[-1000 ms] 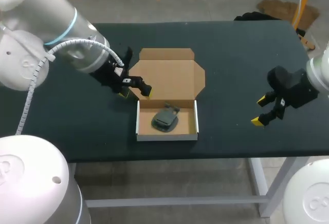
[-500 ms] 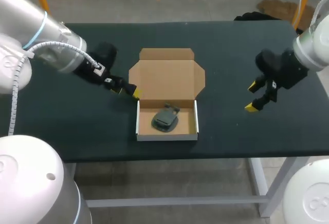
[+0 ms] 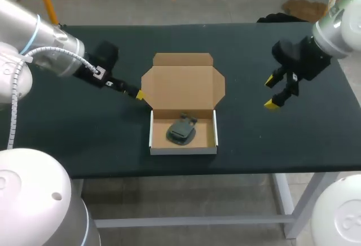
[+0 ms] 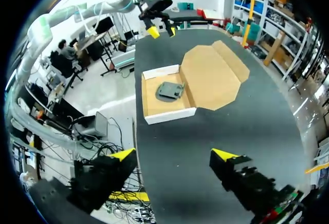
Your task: Assemble the packaging by folding the flat box into shape, placing the metal phone stand inside, and closing the box properly
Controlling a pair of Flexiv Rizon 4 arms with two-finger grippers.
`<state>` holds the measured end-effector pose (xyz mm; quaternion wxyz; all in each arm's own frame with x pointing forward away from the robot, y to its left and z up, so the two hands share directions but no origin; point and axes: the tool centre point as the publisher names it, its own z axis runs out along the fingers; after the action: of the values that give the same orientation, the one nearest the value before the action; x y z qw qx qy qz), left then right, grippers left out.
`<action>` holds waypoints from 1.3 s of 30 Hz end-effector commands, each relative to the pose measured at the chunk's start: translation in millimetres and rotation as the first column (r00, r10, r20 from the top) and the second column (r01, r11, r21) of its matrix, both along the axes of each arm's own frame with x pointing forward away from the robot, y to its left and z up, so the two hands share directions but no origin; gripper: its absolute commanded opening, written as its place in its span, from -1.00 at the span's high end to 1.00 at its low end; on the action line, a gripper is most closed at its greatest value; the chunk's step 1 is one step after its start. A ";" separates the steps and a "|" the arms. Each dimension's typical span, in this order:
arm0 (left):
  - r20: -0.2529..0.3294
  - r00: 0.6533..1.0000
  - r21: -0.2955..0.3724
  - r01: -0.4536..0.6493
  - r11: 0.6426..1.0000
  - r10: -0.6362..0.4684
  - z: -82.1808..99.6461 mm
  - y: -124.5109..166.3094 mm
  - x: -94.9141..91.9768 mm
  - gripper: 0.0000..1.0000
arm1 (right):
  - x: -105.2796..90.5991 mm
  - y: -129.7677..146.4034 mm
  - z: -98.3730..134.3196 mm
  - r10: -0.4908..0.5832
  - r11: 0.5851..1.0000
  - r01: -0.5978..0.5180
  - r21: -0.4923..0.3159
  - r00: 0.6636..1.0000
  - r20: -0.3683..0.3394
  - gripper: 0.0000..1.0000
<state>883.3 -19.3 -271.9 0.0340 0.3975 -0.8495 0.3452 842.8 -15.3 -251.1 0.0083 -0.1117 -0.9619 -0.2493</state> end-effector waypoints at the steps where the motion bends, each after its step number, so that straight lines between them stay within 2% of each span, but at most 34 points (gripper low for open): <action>1: -0.002 1.000 -0.023 0.020 1.000 -0.020 -9.5 6.9 18.8 -1.00 | 10.8 3.9 9.2 0.022 1.000 -0.023 -0.015 0.999 -0.034 -1.00; 8: 0.028 0.998 -0.046 0.063 0.997 -0.062 -20.4 12.2 44.3 -1.00 | 22.5 12.5 20.5 0.045 0.998 -0.047 -0.038 0.998 -0.036 -1.00; 15: 0.021 0.994 -0.085 0.109 0.990 -0.107 -30.0 18.0 68.6 -1.00 | 30.5 20.2 26.0 0.055 0.997 -0.058 -0.060 0.997 -0.045 -1.00; 17: 0.007 0.989 -0.100 0.148 0.984 -0.148 -34.5 19.4 75.8 -1.00 | 32.4 22.1 28.4 0.056 0.996 -0.059 -0.065 0.997 -0.046 -1.00; 18: -0.021 0.984 -0.119 0.172 0.978 -0.176 -37.0 21.0 79.4 -1.00 | 33.4 23.1 29.4 0.057 0.996 -0.060 -0.070 0.997 -0.046 -1.00; 30: -0.021 0.984 -0.119 0.172 0.978 -0.176 -37.0 21.0 79.4 -1.00 | 52.0 36.7 33.8 0.082 0.991 -0.086 -0.097 0.995 -0.049 -1.00; 31: -0.023 0.984 -0.116 0.173 0.978 -0.177 -39.5 21.0 80.9 -1.00 | 54.1 38.1 33.6 0.087 0.991 -0.092 -0.098 0.995 -0.051 -1.00; 32: -0.014 0.983 -0.152 0.178 0.972 -0.182 -40.9 21.8 82.7 -1.00 | 56.2 39.6 33.5 0.092 0.990 -0.097 -0.099 0.994 -0.052 -1.00; 34: -0.010 0.984 -0.139 0.176 0.974 -0.179 -45.2 21.4 86.1 -1.00 | 59.4 42.2 33.5 0.097 0.988 -0.103 -0.113 0.994 -0.054 -1.00; 35: -0.006 0.982 -0.159 0.187 0.969 -0.190 -46.6 21.0 87.7 -1.00 | 60.4 43.1 33.6 0.095 0.987 -0.101 -0.122 0.994 -0.054 -1.00; 39: 0.009 0.981 -0.167 0.193 0.967 -0.194 -53.1 17.2 94.4 -1.00 | 62.6 46.2 35.3 0.094 0.985 -0.100 -0.140 0.994 -0.050 -1.00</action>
<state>970.9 0.3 -316.5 0.0981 0.3136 -0.8544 0.4026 901.1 25.7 -218.6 0.0274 -0.0709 -0.9796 -0.1862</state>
